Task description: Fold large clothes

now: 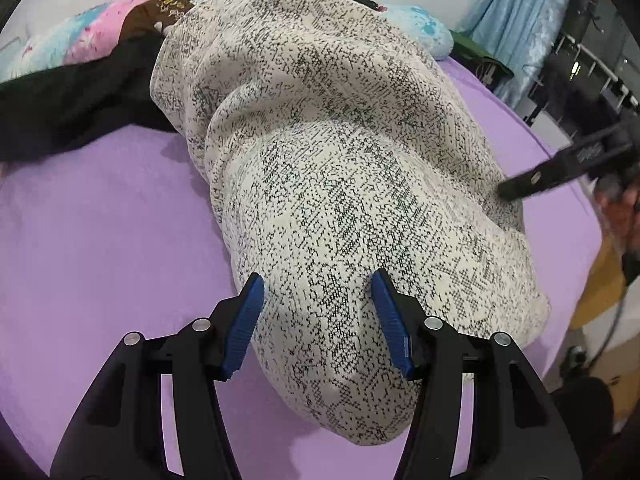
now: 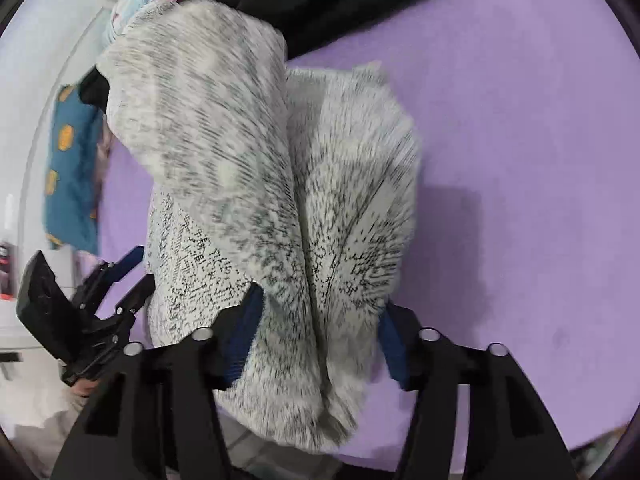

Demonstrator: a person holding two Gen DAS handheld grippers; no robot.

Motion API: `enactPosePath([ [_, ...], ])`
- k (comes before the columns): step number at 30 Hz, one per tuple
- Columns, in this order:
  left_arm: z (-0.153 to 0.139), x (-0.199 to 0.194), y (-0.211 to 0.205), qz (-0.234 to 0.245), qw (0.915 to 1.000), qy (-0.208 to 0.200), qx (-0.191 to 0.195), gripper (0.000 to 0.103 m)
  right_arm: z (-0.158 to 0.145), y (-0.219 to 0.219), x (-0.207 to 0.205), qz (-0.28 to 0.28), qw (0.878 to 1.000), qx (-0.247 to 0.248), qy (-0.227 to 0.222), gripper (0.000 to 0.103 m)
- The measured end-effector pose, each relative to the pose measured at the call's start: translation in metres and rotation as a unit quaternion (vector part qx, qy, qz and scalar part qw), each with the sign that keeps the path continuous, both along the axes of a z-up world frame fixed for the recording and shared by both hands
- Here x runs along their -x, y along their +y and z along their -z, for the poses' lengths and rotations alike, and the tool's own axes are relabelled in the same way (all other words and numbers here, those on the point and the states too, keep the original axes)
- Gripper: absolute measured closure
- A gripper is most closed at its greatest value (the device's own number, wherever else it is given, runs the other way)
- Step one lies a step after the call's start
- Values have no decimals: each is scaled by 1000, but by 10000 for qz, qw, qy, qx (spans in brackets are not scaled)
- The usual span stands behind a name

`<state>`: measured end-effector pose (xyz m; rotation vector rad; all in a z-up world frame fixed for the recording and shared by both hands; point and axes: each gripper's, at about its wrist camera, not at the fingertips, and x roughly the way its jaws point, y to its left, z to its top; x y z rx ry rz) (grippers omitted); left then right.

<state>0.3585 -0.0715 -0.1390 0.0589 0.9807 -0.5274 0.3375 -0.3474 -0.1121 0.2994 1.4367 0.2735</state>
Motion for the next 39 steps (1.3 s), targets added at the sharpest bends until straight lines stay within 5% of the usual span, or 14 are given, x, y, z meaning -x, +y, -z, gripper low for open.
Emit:
enactPosePath([
  [3, -5, 9, -3, -26, 9999, -77, -93, 49, -41, 20, -6, -262, 9978, 454, -395, 42],
  [7, -7, 15, -10, 4, 9998, -113, -145, 49, -105, 77, -30, -913, 9880, 673, -1051, 21],
  [13, -8, 14, -9, 19, 9998, -136, -162, 49, -144, 162, -96, -1761, 9672, 1016, -1522, 16],
  [21, -3, 0, 1, 22, 9992, 250, 302, 49, -120, 218, -162, -2194, 9603, 1367, -1054, 15],
  [25, 3, -16, 6, -73, 9956, 692, 624, 42, -108, 218, -174, -1992, 9682, 1290, -793, 13],
  [32, 7, -30, -5, 44, 9948, 880, 508, 33, -70, 203, -199, -1609, 9686, 1866, -324, 12],
  [36, 8, -33, -17, 56, 9959, 808, 390, 31, -55, 198, -210, -1535, 9726, 1740, -160, 13],
  [39, 9, -34, -21, 106, 9967, 747, 296, 30, -47, 197, -215, -1460, 9716, 1853, -180, 28],
])
